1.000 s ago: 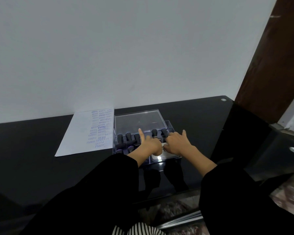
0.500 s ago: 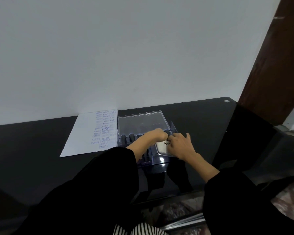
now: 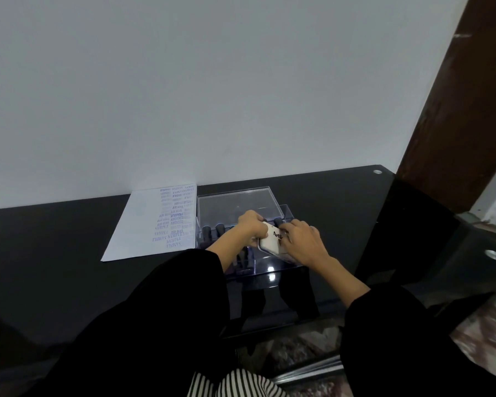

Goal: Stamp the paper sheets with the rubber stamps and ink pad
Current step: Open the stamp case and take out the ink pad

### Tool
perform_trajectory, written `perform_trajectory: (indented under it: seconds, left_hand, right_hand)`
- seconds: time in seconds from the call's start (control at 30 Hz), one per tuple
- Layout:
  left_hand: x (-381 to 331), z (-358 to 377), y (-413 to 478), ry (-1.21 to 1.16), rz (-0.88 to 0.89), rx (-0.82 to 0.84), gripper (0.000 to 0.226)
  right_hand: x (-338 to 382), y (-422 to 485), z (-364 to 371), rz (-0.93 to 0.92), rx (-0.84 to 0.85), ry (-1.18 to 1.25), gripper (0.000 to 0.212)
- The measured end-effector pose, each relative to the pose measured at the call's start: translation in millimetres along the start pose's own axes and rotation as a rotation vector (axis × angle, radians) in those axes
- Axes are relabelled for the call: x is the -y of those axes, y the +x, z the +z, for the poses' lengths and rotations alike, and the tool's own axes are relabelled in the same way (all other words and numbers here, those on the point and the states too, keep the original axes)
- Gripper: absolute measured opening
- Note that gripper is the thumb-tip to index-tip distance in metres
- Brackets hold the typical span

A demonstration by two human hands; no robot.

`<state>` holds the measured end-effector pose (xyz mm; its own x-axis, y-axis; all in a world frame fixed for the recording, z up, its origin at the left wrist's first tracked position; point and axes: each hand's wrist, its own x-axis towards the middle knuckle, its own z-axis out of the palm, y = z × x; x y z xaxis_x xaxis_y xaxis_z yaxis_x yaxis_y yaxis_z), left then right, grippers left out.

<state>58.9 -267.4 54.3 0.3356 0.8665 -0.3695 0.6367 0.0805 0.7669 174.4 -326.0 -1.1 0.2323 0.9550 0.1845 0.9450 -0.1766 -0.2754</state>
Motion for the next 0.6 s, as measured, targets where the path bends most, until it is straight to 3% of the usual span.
perform_trajectory:
  seconds: [0.2, 0.3, 0.6]
  left_hand:
    - [0, -17, -13, -0.201, 0.011, 0.027, 0.043]
    - [3, -26, -27, -0.259, 0.011, 0.084, 0.043]
    - [44, -39, -85, -0.312, -0.04, 0.183, 0.043]
  right_hand:
    - [5, -9, -32, -0.098, 0.162, 0.372, 0.057]
    - [5, -17, -46, -0.129, 0.177, 0.336, 0.073]
    - [25, -59, -57, -0.256, 0.316, 0.136, 0.08]
